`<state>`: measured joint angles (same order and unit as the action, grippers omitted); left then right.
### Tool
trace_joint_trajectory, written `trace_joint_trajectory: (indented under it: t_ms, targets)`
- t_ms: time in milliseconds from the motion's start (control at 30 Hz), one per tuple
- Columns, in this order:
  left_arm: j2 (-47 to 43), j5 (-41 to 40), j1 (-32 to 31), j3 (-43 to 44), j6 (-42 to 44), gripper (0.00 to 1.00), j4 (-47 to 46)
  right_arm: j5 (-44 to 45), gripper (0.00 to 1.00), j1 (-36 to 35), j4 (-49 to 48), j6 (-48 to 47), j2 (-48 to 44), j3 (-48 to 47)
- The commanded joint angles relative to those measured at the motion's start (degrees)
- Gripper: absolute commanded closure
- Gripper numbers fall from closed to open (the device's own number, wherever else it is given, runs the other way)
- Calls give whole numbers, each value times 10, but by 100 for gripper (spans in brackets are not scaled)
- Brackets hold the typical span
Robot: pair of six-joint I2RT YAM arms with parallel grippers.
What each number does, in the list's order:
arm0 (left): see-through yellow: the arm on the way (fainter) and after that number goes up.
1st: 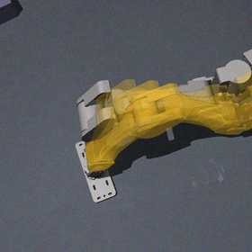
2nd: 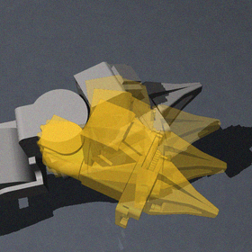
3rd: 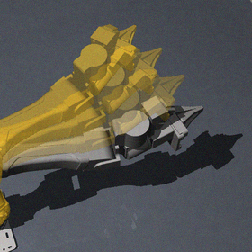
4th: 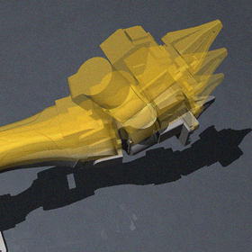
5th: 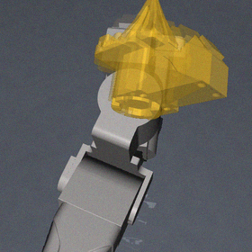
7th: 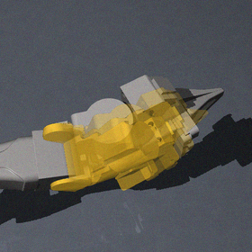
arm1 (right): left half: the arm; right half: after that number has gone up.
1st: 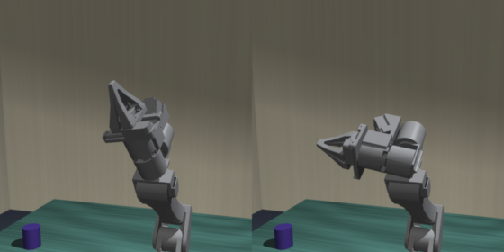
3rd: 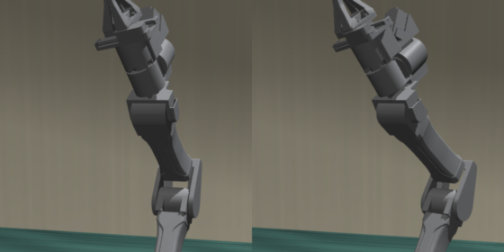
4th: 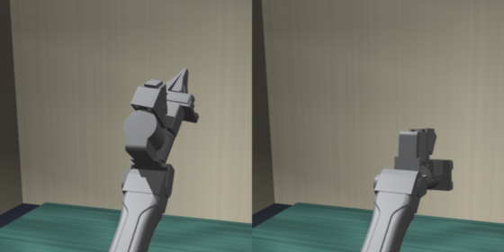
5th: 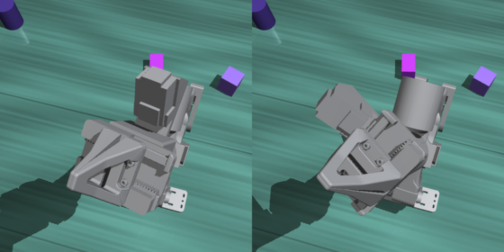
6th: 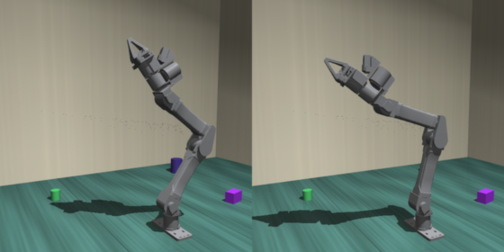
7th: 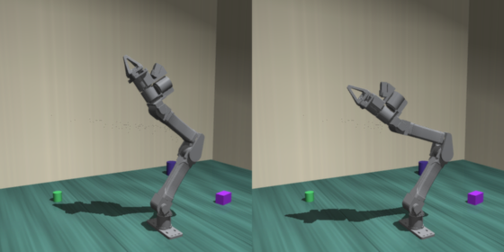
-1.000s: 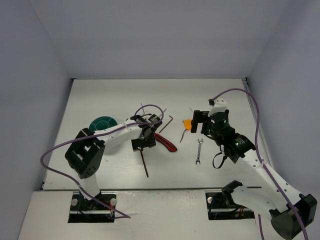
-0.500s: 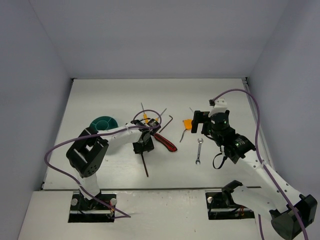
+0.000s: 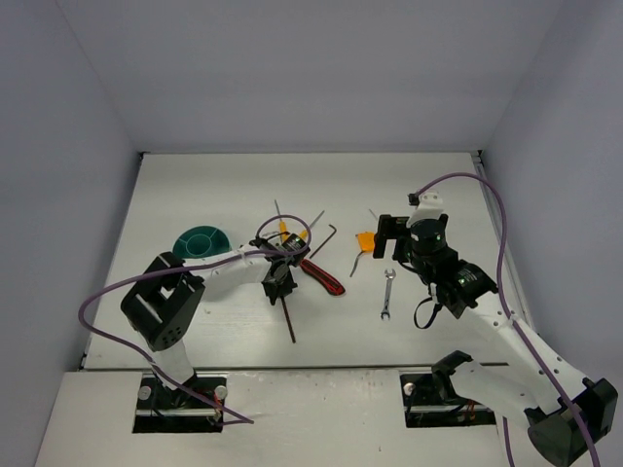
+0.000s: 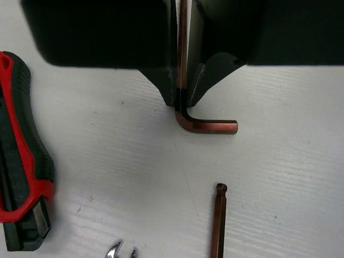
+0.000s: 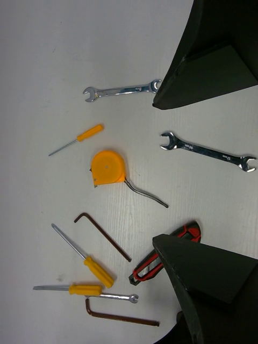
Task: Sort the tools into containers
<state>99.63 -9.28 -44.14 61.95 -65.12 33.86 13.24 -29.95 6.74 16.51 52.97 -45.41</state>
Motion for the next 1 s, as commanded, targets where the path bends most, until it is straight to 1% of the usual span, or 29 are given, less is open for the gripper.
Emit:
trace_joint_trajectory:
  t_ms: [0, 100, 200, 233, 267, 300, 333, 433, 500, 533, 567, 633, 667, 767, 867, 967]
  targets:
    - [-12, -20, 1, -14, 20, 100, 13, 29, 0, 1, -32, 7, -4, 1]
    - [-45, -36, -2, 5, 47, 100, 17, 35, 0, 1, -32, 6, -11, 1]
    - [-98, -52, -3, 35, 81, 100, 31, 40, 0, 1, -32, 7, -18, 1]
    - [-127, -68, -3, 53, 101, 100, 44, 42, 0, 1, -32, 7, -21, 1]
    - [-128, -78, -3, 54, 118, 100, 50, 45, 0, 1, -32, 8, -22, 1]
    - [-158, -89, -3, 77, 135, 100, 58, 46, 0, 1, -32, 8, -23, 1]
    - [-175, -101, -3, 90, 160, 100, 63, 47, 0, 1, -33, 8, -24, 1]
    - [-241, -176, 7, 156, 269, 100, 92, 44, 0, 0, -32, 9, -30, 1]
    - [-267, -214, 21, 176, 327, 100, 91, 43, 0, -1, -33, 9, -34, 1]
    - [-285, -225, 33, 183, 373, 100, 85, 43, 0, -1, -32, 8, -37, 1]
    - [-295, -219, 64, 187, 415, 100, 71, 44, 0, -1, -33, 8, -38, 1]
    - [-325, -181, 139, 164, 469, 100, 36, 38, 0, -2, -33, 8, -38, 1]
    - [-342, -167, 164, 143, 500, 100, -3, 33, 0, -2, -33, 7, -38, 1]
    - [-406, -111, 240, 57, 602, 100, -163, 22, 0, -3, -33, 4, -32, 0]
    - [-431, -60, 294, -15, 648, 100, -267, 17, 0, -5, -33, 3, -30, 0]
    - [-432, -10, 354, -70, 665, 100, -353, 10, 0, -6, -34, 3, -29, -1]
